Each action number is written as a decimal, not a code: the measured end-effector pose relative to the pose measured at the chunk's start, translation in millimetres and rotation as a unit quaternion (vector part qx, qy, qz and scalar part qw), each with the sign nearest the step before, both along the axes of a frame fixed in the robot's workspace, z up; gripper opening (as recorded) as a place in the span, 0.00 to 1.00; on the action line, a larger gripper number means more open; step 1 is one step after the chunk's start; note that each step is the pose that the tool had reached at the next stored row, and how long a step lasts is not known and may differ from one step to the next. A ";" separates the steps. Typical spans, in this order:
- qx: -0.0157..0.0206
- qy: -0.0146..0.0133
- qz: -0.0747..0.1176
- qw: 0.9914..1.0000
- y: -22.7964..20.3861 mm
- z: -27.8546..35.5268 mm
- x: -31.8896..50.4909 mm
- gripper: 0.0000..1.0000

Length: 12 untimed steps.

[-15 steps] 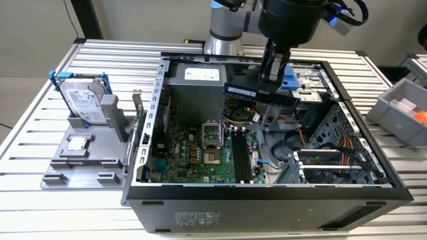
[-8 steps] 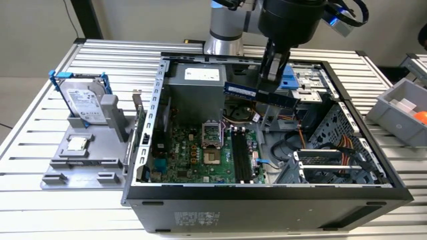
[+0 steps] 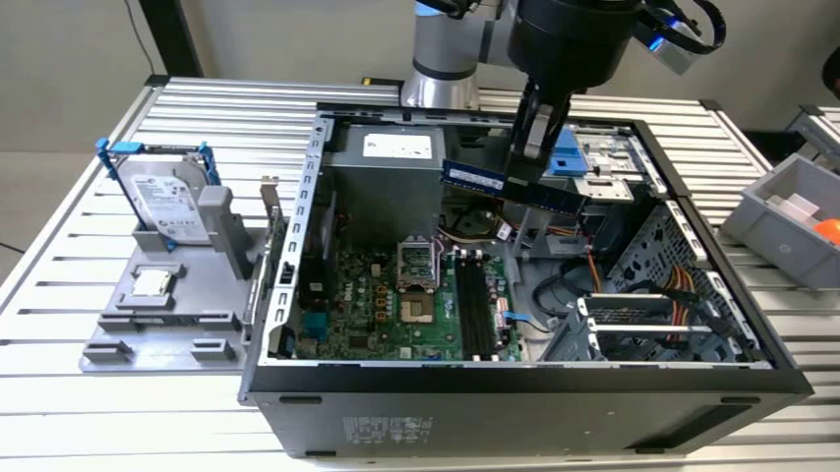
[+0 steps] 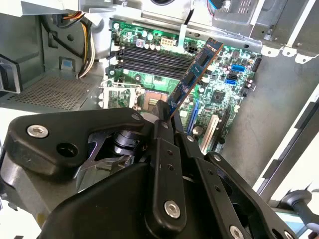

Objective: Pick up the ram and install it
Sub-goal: 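Insert the ram into the slot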

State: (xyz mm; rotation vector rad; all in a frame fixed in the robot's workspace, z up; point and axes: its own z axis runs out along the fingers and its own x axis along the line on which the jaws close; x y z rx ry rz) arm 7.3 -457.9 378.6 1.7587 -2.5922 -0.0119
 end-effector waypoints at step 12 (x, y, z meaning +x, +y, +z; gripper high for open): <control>0.000 0.000 -0.028 1.000 0.0 -0.2 0.0 0.00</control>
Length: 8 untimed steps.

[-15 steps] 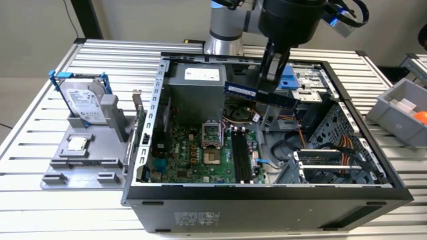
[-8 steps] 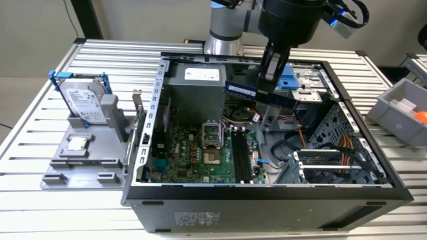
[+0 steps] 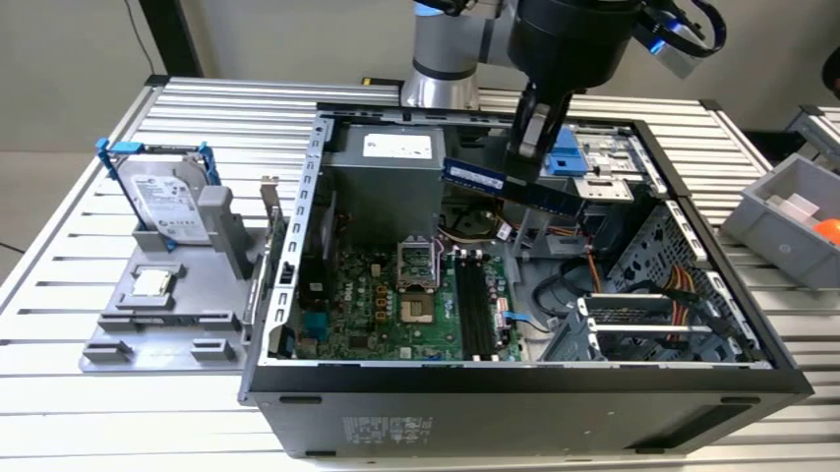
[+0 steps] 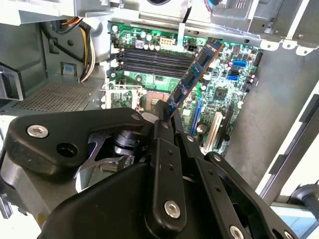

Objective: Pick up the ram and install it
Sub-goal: 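Insert the ram into the slot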

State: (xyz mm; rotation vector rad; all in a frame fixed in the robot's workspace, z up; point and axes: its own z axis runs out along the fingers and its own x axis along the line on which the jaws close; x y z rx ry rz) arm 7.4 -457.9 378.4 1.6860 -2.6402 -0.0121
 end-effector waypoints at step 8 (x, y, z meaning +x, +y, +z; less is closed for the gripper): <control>0.000 0.000 -0.020 1.000 0.0 -0.1 0.0 0.00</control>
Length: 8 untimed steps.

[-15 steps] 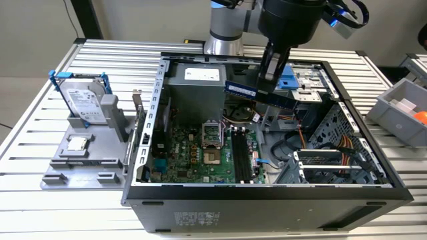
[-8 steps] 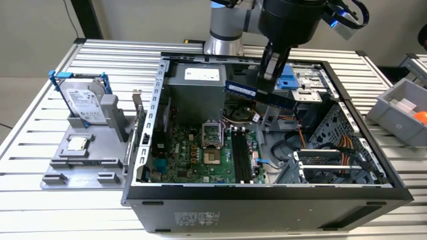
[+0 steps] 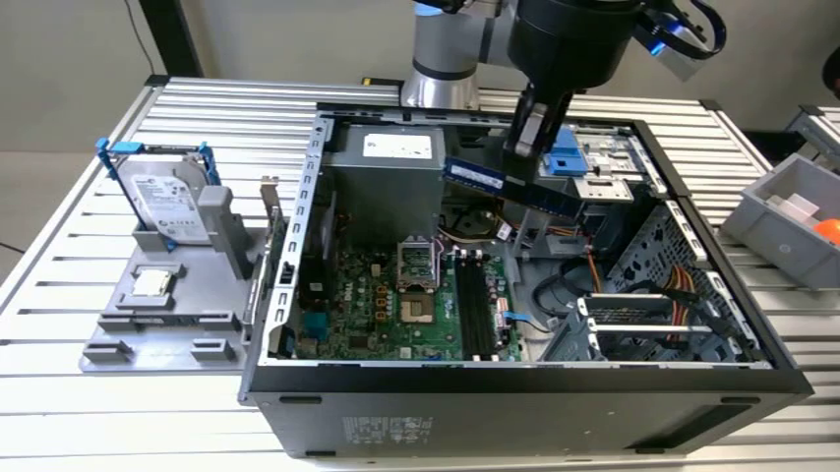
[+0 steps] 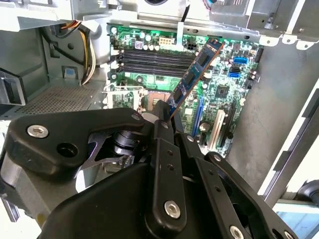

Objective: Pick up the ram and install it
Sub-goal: 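Insert the ram into the slot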

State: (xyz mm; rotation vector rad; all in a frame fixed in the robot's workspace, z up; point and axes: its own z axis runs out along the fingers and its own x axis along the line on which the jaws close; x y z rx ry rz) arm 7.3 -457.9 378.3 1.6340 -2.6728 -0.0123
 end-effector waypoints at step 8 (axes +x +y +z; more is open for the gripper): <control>0.000 0.000 -0.025 1.000 0.0 -0.2 0.0 0.00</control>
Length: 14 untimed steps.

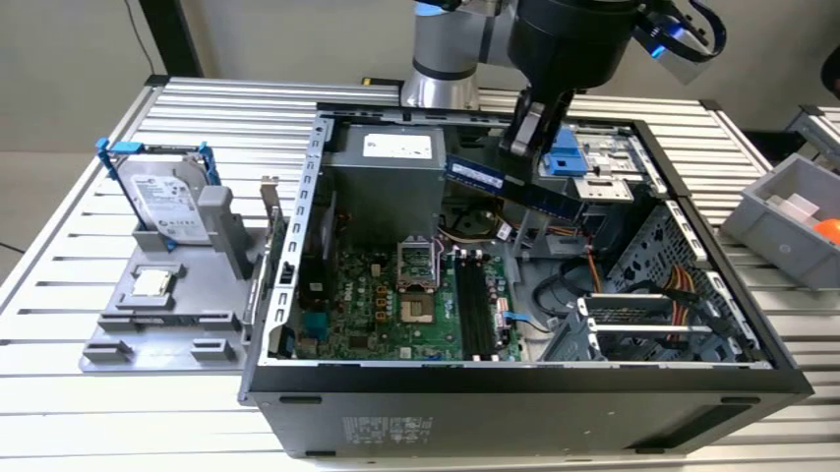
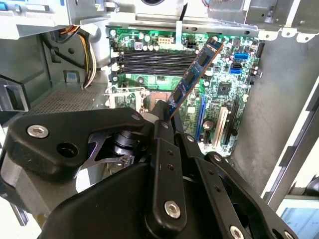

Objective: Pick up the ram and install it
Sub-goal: 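Insert the ram into the slot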

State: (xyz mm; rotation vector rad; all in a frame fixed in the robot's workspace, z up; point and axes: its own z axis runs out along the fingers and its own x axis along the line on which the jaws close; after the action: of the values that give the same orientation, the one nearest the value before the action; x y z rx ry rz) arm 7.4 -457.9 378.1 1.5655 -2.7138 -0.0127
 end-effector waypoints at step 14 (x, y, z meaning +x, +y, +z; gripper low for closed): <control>0.000 0.000 -0.057 0.998 0.0 -0.2 0.0 0.00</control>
State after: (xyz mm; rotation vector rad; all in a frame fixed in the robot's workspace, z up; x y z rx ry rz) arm 7.4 -457.9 377.9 1.4084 -2.7991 -0.0135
